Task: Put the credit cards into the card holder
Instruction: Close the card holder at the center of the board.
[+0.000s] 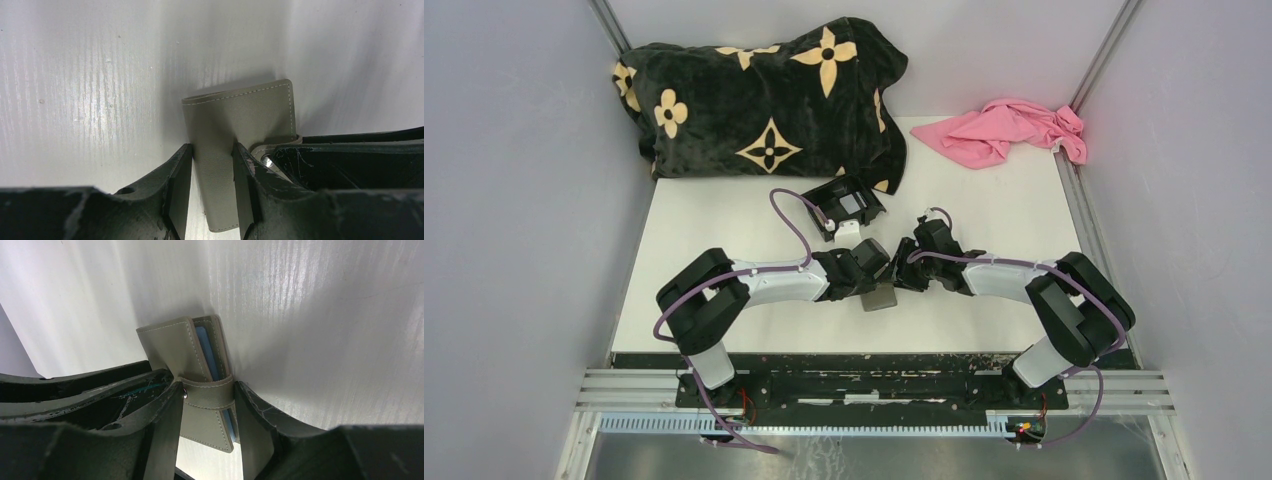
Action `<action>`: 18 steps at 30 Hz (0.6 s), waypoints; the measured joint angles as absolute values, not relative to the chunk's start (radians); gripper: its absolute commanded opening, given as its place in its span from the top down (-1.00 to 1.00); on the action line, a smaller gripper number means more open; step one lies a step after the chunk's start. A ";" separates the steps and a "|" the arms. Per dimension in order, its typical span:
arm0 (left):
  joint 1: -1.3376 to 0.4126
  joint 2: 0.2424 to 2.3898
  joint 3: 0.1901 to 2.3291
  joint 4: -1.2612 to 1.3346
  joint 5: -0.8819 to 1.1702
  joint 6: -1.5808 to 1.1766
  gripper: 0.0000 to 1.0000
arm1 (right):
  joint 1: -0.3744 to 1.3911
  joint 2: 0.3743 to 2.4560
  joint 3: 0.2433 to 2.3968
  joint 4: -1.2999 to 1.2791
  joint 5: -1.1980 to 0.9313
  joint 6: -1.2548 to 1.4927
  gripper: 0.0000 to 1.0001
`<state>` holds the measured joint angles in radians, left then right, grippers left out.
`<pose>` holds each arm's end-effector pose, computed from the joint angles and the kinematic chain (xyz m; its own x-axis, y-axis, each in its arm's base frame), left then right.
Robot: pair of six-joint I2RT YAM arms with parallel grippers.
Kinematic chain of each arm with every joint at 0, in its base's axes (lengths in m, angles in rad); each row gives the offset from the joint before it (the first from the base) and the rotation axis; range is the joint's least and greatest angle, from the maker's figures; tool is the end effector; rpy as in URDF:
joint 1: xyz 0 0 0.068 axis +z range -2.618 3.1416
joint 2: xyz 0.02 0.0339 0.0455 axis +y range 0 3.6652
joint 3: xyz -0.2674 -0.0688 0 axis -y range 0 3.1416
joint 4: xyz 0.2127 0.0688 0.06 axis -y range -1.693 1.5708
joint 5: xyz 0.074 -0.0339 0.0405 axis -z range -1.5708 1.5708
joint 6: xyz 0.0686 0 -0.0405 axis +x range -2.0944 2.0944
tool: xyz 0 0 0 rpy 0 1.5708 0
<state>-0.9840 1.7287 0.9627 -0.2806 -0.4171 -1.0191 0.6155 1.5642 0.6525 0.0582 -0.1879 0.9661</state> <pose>0.2033 -0.2555 0.1550 -0.8040 -0.1971 -0.5610 -0.0680 0.9678 -0.2424 0.2285 0.1772 0.1429 -0.8989 0.3542 -0.2579 0.1267 0.7736 0.6208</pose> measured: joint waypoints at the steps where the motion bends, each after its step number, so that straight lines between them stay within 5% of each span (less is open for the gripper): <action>1: -0.984 1.729 0.963 -0.281 -0.417 -1.019 0.16 | 0.617 1.564 0.653 0.057 -0.186 0.964 0.03; 18: -0.984 1.733 0.966 -0.283 -0.416 -1.019 0.16 | 0.636 1.565 0.665 0.033 -0.144 0.948 0.09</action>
